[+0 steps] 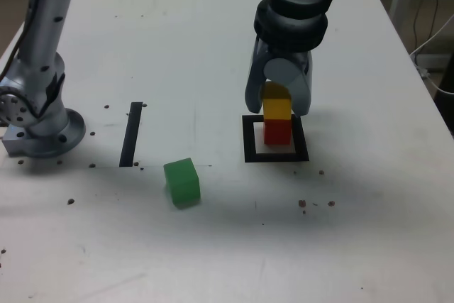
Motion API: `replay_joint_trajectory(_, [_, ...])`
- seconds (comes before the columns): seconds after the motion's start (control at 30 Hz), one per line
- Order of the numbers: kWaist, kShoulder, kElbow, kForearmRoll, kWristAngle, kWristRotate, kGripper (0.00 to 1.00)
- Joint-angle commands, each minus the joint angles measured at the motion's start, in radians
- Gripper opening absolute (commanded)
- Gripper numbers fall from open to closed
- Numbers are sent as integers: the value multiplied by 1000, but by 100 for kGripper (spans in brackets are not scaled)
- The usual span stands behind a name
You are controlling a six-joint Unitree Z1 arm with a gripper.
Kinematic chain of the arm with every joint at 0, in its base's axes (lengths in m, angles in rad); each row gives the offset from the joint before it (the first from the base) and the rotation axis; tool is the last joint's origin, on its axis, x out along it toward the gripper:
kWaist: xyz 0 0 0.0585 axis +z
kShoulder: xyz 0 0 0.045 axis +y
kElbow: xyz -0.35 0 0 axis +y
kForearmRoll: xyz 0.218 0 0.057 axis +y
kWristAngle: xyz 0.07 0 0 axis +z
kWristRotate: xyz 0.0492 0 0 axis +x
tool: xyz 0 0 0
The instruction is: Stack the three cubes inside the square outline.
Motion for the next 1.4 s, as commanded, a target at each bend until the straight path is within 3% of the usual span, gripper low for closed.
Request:
replay_joint_trajectory(0.0, [0,10,4,-9,-5,-2,11])
replay_joint_trajectory(0.27, [3,11,22,-41,-8,-4,12])
replay_joint_trajectory(0.4, [3,13,36,-53,-9,-9,18])
replay_joint_trajectory(0.6, [3,13,54,-50,-11,-13,35])
replay_joint_trajectory(0.87, [3,6,63,-52,-17,-11,76])
replay_joint_trajectory(1.0, [3,2,65,-52,-14,-10,91])
replay_joint_trajectory(1.13, [3,1,68,-50,-11,-10,98])
replay_joint_trajectory(1.37, [3,-9,68,-47,-7,-10,99])
